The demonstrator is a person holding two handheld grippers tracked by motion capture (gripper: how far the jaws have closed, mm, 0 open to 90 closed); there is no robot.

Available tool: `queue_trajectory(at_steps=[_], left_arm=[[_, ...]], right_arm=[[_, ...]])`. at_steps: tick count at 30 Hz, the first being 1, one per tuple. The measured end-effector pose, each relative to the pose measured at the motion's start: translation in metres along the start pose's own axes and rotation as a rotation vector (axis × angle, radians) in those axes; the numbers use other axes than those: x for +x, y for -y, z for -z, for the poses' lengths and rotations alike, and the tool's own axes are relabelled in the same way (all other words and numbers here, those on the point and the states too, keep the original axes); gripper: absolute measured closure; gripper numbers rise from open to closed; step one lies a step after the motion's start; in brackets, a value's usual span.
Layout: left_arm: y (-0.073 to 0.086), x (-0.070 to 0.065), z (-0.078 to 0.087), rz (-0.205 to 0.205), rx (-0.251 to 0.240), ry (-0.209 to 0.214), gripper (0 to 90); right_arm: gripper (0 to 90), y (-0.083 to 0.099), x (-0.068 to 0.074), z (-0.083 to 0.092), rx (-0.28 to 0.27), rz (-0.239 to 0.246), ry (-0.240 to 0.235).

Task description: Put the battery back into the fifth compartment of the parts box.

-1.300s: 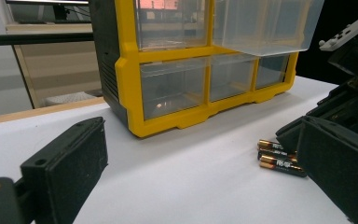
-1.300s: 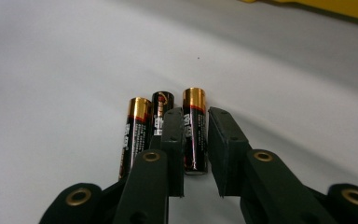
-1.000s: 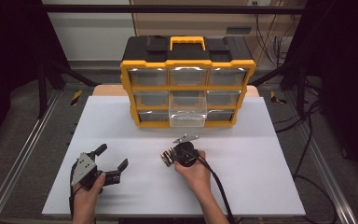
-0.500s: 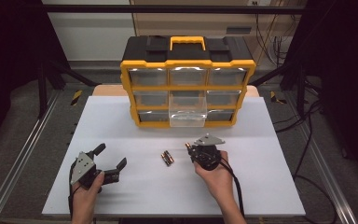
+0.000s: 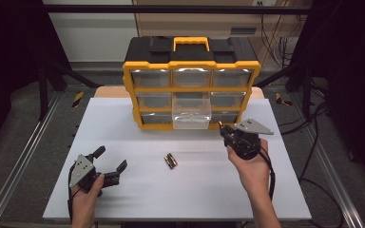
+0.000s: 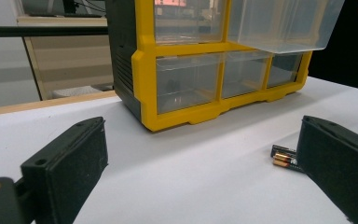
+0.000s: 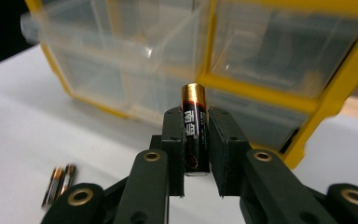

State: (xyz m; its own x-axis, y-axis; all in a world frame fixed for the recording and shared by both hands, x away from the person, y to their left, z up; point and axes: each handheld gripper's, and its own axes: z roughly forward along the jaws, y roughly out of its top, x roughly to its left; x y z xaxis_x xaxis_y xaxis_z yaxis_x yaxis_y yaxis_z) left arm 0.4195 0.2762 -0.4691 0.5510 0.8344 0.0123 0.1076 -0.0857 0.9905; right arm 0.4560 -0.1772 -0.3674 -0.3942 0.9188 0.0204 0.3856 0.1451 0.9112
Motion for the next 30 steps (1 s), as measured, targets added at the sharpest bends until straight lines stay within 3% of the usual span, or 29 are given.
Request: queue_trajectory(at_steps=[6, 12, 21, 30], left_arm=[[0.0, 0.001, 0.0, 0.002, -0.001, -0.002, 2.0], [0.0, 0.001, 0.0, 0.003, -0.001, -0.004, 2.0], [0.0, 0.003, 0.0, 0.004, 0.002, -0.006, 2.0], [0.0, 0.002, 0.0, 0.005, 0.001, -0.005, 2.0]], right_arm=[[76.8, -0.036, -0.004, 0.011, -0.072, 0.03, 0.007], [76.7, -0.066, 0.001, 0.011, -0.113, 0.052, -0.039], [76.8, -0.097, 0.013, -0.002, -0.12, 0.1, -0.102], [76.7, -0.107, 0.021, -0.021, -0.07, 0.111, -0.158]])
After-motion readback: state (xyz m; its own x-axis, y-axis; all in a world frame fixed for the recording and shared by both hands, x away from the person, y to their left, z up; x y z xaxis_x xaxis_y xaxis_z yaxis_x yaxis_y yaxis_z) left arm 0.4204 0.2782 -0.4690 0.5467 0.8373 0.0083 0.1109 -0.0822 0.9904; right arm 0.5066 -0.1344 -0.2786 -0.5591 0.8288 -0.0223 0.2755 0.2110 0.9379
